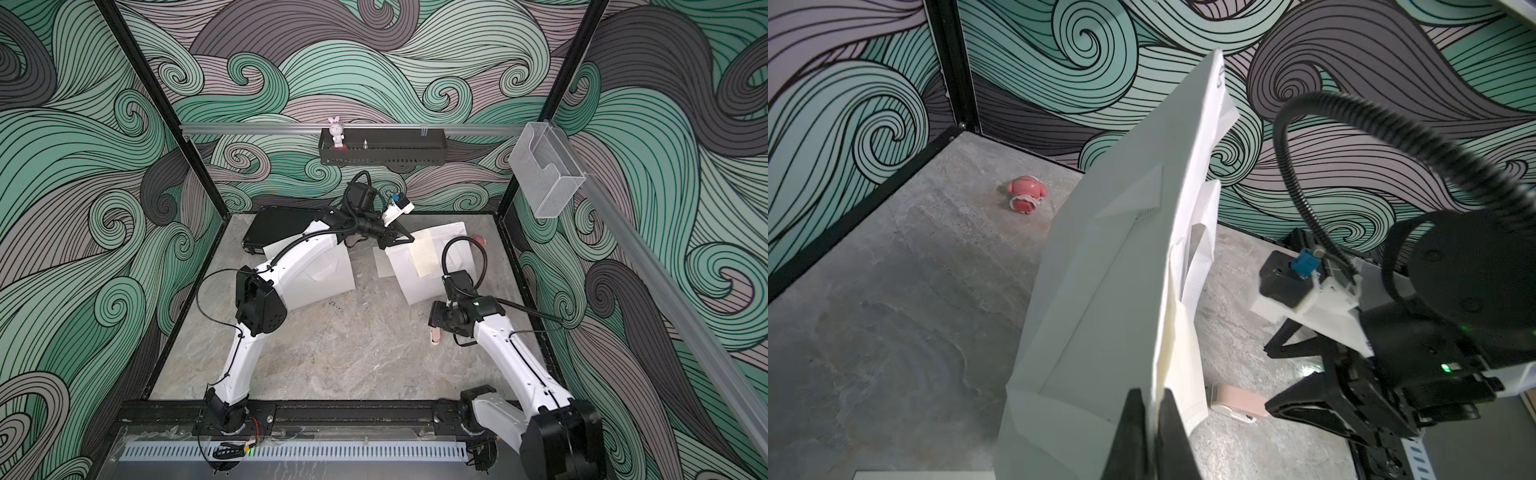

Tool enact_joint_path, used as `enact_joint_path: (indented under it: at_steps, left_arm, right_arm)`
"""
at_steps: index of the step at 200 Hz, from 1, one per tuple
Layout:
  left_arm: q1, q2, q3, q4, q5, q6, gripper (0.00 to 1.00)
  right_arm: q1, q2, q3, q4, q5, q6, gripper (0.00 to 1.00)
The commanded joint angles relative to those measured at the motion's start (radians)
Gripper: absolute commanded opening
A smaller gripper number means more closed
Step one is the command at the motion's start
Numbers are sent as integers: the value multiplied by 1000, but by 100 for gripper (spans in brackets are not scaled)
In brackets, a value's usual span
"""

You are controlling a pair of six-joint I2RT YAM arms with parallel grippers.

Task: Staple the receipts to the bags
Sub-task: Place the takeout bag at the center of the board, then move the receipt to the center of the board.

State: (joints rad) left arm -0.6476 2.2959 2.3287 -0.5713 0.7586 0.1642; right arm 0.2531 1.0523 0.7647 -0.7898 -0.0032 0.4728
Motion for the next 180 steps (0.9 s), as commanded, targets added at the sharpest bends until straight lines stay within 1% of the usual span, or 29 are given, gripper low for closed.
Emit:
enact_joint_path:
  at_steps: [1, 6, 14, 26, 37, 59, 83, 104, 119, 131, 136, 141, 148, 152, 158, 161, 163, 172, 180]
  left_arm:
    - [3, 31, 36, 44, 21, -30, 27]
    - [3, 28, 36, 43, 19, -32, 32]
    - [4, 21, 34, 41, 3, -35, 46]
    - [5, 8, 33, 30, -10, -30, 55]
    - [6, -9, 26, 20, -19, -22, 58]
    - [11, -63, 10, -5, -49, -33, 59]
    - [28, -165, -63, 1, -113, -80, 60]
    - [68, -302, -190, 30, -210, -130, 60]
    - [102, -416, -334, 80, -299, -193, 61]
    - [130, -511, -448, 107, -356, -224, 64]
    - [142, -551, -497, 118, -393, -242, 69]
    - [152, -593, -544, 129, -429, -262, 71]
    - [169, -649, -607, 143, -474, -282, 75]
    - [179, -681, -644, 149, -494, -290, 85]
    - [192, -729, -702, 157, -523, -296, 89]
    - [198, -752, -727, 158, -547, -300, 95]
    - [201, -766, -744, 158, -561, -302, 98]
    - [220, -832, -812, 156, -624, -322, 99]
    - [235, -889, -869, 144, -669, -344, 99]
  right_arm:
    - [-2, -67, 20, -27, 9, -7, 67]
    - [-2, -83, 14, -18, 4, -12, 67]
    - [-2, -106, 5, 2, -17, -22, 67]
    - [-2, -128, -4, 24, -41, -26, 67]
    - [-1, -140, -5, 39, -62, -25, 67]
    - [21, -149, 6, 64, -84, -31, 65]
    - [94, -157, 26, 123, -62, -54, 60]
    - [190, -142, 47, 190, -11, -83, 57]
    - [254, -105, 68, 238, 18, -103, 52]
    - [305, -60, 92, 273, 42, -122, 50]
    - [326, -36, 105, 287, 54, -131, 49]
    - [344, -9, 118, 300, 65, -140, 48]
    - [369, 32, 138, 313, 77, -151, 47]
    - [381, 58, 150, 325, 81, -156, 46]
    - [396, 97, 170, 335, 84, -164, 45]
    - [405, 119, 180, 340, 85, -168, 44]
    - [408, 134, 190, 343, 85, -171, 44]
    - [421, 204, 226, 361, 81, -177, 37]
    - [426, 273, 267, 365, 77, -173, 24]
